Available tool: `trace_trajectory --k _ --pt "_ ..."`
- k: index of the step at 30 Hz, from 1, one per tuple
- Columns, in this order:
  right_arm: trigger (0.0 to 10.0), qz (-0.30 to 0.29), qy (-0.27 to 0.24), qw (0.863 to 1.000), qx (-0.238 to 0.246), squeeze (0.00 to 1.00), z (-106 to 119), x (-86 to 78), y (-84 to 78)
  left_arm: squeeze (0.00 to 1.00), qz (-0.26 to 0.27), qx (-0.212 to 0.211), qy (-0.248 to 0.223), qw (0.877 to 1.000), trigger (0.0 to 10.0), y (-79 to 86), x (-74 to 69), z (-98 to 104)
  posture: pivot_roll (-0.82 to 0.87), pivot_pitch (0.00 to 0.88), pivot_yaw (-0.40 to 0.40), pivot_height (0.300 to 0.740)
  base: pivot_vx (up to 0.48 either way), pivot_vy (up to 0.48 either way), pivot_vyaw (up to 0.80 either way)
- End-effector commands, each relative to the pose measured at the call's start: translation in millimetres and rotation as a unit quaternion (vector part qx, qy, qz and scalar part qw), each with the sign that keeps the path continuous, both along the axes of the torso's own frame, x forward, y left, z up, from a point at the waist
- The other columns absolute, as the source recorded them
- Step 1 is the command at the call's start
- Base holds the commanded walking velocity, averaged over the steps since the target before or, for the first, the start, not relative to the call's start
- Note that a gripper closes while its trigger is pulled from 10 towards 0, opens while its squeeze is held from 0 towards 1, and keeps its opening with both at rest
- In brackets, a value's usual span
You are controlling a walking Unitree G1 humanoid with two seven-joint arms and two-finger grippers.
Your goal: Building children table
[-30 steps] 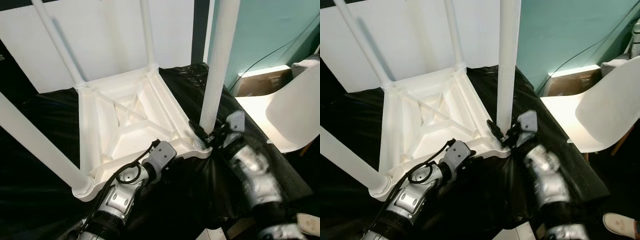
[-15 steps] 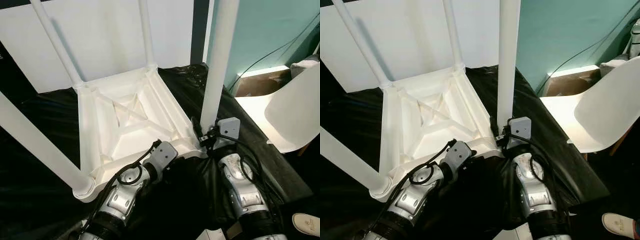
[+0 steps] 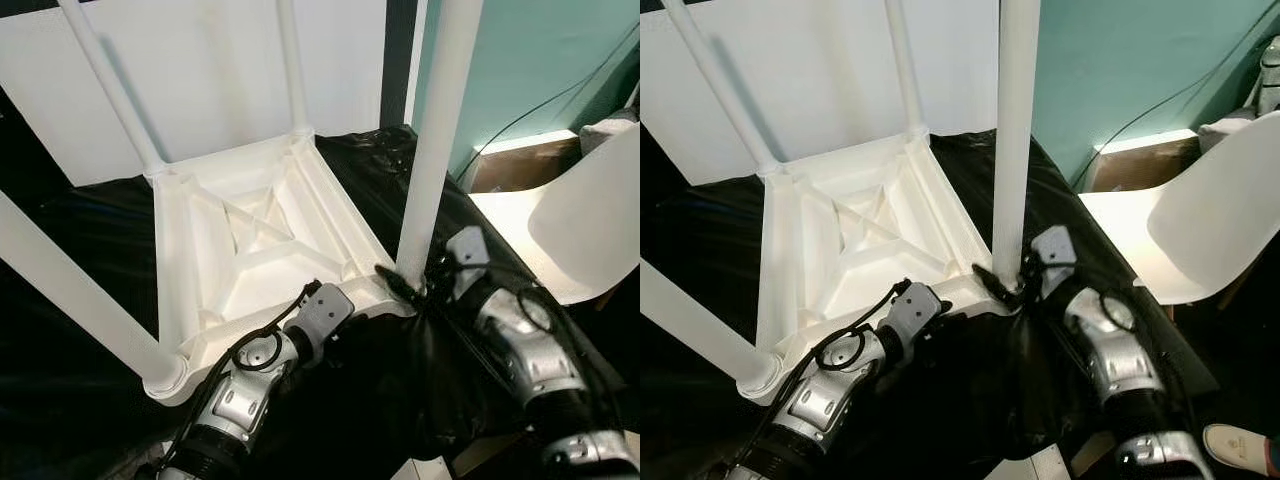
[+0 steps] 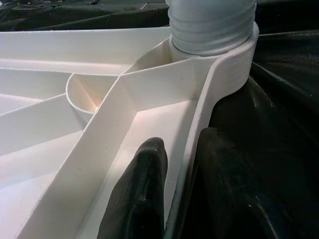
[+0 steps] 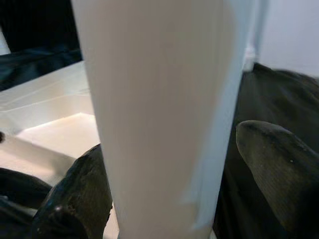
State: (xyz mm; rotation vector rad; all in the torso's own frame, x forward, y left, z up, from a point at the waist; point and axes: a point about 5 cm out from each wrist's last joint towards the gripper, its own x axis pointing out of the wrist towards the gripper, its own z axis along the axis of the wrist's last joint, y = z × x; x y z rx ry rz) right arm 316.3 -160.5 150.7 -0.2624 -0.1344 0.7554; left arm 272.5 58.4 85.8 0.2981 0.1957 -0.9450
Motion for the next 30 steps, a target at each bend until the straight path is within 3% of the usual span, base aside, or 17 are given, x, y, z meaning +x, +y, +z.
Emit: trace_trajectory --k 1,2,3,8,13,20,21,22,23,24,25,30 --pt "10.0 0.018 0.005 1.000 0.000 0.00 -1 -0.1 2.6 0.00 0.018 0.027 0.060 0.998 10.0 7.9 -9.4 -27 -0.05 0.000 0.050 0.740 0.000 0.000 0.00" --pt "10.0 0.034 0.010 0.999 -0.004 0.00 0 0.9 2.4 0.00 0.019 0.026 0.060 0.998 10.0 8.0 -9.6 -27 -0.05 0.000 0.049 0.740 0.000 0.000 0.00" --pt "0.0 0.063 0.027 0.998 -0.010 0.00 -1 -1.2 1.4 0.00 0.019 0.027 0.060 0.998 10.0 8.1 -9.8 -28 -0.05 0.000 0.049 0.740 0.000 0.000 0.00" --pt "0.0 0.098 0.061 0.993 -0.011 0.00 -3 -4.2 -2.7 0.00 0.021 0.027 0.060 0.998 10.0 8.8 -10.0 -27 -0.04 0.000 0.051 0.740 0.000 0.000 0.00" --pt "0.0 0.127 0.120 0.984 -0.020 0.00 -11 -6.7 -18.9 0.00 0.025 0.029 0.060 0.997 10.0 13.1 -10.4 -28 -0.04 0.000 0.057 0.740 0.000 0.000 0.00" --pt "0.0 0.129 0.137 0.982 0.002 0.00 -21 -15.2 -10.9 0.00 0.022 0.031 0.060 0.997 10.0 12.7 -10.7 -27 -0.04 0.000 0.061 0.740 0.000 0.000 0.00" --pt "0.0 0.090 0.107 0.990 0.021 0.00 -25 -19.2 -1.3 0.00 0.022 0.031 0.059 0.998 10.0 12.8 -10.6 -27 -0.04 0.000 0.061 0.740 0.000 0.000 0.00" --pt "0.0 0.006 0.069 0.996 0.056 0.00 -25 -20.6 4.4 0.00 0.023 0.031 0.059 0.998 10.0 13.4 -10.7 -27 -0.03 0.000 0.059 0.740 0.000 0.000 0.00" --pt "0.0 0.006 0.069 0.996 0.056 0.00 -25 -20.6 4.4 0.00 0.023 0.031 0.059 0.998 10.0 13.4 -10.7 -27 -0.03 0.000 0.059 0.740 0.000 0.000 0.00" --pt "0.0 -0.083 0.041 0.992 0.085 0.00 -27 -22.6 5.2 0.00 0.023 0.032 0.059 0.997 10.0 13.9 -11.1 -27 -0.03 0.000 0.057 0.740 0.000 0.000 0.00" --pt "0.0 -0.207 0.019 0.973 0.100 0.00 -33 -29.7 2.3 0.00 0.025 0.032 0.060 0.997 10.0 14.5 -12.4 -27 -0.02 0.000 0.060 0.740 0.000 0.000 0.00" --pt "0.0 -0.279 0.022 0.955 0.093 0.00 -40 -33.1 1.0 0.00 0.026 0.031 0.063 0.997 10.0 14.5 -14.6 -28 -0.03 0.000 0.058 0.740 0.000 0.000 0.00"
